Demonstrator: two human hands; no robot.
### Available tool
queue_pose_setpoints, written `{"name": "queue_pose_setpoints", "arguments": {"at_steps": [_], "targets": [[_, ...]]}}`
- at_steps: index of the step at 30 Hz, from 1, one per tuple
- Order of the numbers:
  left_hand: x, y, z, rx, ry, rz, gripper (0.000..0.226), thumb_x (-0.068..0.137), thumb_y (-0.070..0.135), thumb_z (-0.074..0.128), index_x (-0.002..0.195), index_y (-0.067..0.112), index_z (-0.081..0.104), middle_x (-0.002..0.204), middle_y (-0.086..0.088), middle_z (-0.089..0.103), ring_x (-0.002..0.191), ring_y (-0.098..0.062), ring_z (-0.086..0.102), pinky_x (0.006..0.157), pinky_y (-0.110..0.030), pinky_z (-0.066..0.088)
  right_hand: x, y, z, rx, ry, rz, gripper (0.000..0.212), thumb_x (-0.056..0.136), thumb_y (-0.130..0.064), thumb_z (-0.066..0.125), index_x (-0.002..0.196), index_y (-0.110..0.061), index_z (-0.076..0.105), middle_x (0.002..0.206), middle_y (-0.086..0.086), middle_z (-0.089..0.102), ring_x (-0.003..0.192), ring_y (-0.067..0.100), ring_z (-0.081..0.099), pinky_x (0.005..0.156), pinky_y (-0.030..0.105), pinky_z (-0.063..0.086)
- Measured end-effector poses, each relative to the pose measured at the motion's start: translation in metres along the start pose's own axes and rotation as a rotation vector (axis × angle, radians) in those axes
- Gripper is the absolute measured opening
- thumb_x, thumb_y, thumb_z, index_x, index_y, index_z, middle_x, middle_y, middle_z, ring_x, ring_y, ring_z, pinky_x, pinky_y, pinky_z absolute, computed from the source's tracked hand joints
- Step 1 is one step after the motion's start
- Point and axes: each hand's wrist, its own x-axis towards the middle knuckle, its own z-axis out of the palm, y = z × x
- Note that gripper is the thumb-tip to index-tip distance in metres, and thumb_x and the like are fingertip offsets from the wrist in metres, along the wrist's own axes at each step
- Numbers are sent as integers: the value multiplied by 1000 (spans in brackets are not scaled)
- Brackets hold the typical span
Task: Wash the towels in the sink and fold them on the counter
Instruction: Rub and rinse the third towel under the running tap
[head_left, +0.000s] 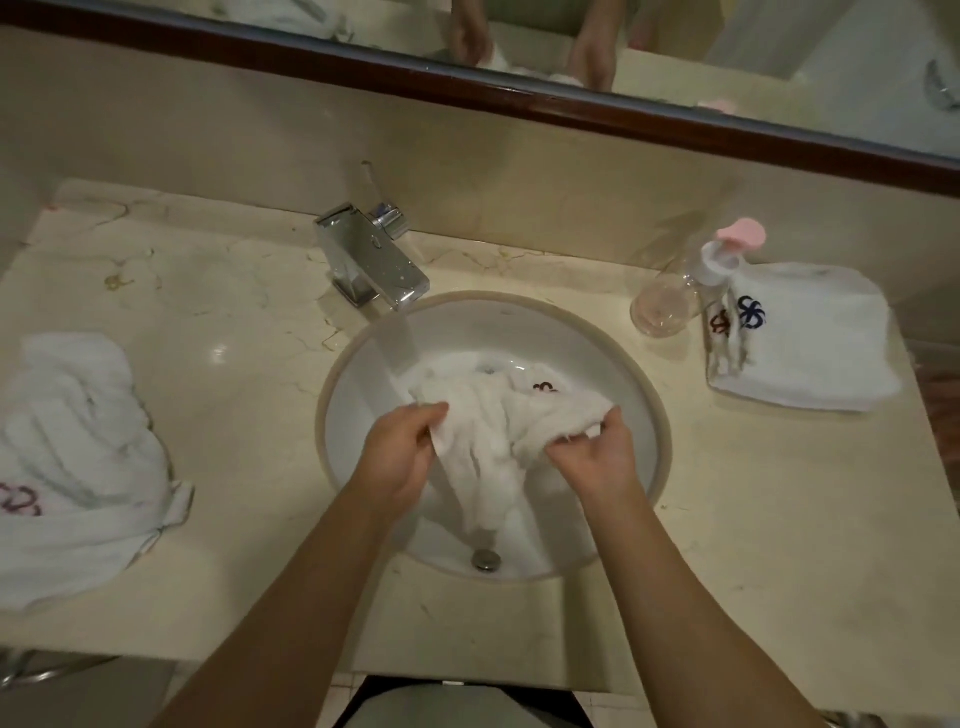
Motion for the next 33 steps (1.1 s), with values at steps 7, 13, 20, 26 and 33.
{"name": "queue_pose_setpoints", "arguments": {"at_steps": [7, 13, 20, 26, 33], "targets": [[8, -44, -26, 382, 229, -56, 35, 86, 32, 73, 116, 13, 69, 108, -7, 74, 96, -28, 70, 88, -45, 57, -3, 22, -38, -380, 174, 248, 31, 93, -14, 66, 119, 1, 61, 104, 19, 70, 91, 35, 67, 61, 45, 60], [-10, -21, -14, 112, -46, -157, 39, 100, 31, 47, 128, 8, 62, 119, -13, 70, 108, -30, 67, 92, -41, 53, -9, 29, -67, -563, -20, 206, 37, 99, -33, 56, 131, -14, 59, 119, 13, 71, 98, 35, 69, 79, 49, 58], [-17, -3, -33, 409, 36, -46, 27, 94, 14, 59, 115, -2, 67, 109, -19, 72, 98, -31, 70, 87, -38, 54, -21, -14, -68, -373, -167, 52, 37, 93, -13, 58, 128, 0, 61, 102, 12, 75, 72, 15, 73, 46, 16, 51], [-27, 9, -35, 801, 221, 371, 15, 101, 38, 52, 107, 30, 63, 90, 18, 64, 84, -1, 60, 73, -25, 48, -22, -23, -88, -478, -135, -313, 41, 106, -29, 46, 141, -9, 50, 132, 14, 65, 121, 29, 63, 103, 50, 50], [-18, -6, -28, 364, 73, -17, 55, 90, 57, 53, 131, 20, 60, 124, -4, 68, 111, -27, 66, 103, -52, 47, -47, 23, -62, -440, -136, -94, 44, 98, -26, 55, 132, 2, 60, 128, 21, 66, 119, 34, 64, 97, 50, 53]]}}
